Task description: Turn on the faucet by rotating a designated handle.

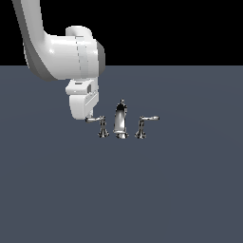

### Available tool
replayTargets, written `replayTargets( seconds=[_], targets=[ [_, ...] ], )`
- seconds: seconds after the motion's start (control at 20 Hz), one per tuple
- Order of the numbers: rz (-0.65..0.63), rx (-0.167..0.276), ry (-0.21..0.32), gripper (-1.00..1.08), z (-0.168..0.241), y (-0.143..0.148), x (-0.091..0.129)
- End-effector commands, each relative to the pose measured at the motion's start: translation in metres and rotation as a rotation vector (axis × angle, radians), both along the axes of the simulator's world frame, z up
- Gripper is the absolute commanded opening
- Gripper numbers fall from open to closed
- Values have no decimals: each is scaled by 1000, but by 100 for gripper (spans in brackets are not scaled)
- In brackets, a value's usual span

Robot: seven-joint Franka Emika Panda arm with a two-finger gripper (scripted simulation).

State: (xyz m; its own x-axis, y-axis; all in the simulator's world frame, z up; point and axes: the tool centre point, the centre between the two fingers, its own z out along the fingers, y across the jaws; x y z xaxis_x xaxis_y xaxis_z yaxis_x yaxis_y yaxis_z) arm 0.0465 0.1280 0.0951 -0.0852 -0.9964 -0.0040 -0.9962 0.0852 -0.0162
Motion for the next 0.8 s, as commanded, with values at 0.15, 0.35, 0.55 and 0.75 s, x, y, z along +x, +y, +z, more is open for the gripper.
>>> replayTargets(
  seconds=[0.15,0.35,0.55,0.75],
  targets=[
    [5,-3,13,-100,0,-2,-22],
    [7,-3,15,-100,0,-4,-35],
    [12,0,13,-100,0,-1,-37],
    [11,-1,14,-100,0,-15,-45]
  ],
)
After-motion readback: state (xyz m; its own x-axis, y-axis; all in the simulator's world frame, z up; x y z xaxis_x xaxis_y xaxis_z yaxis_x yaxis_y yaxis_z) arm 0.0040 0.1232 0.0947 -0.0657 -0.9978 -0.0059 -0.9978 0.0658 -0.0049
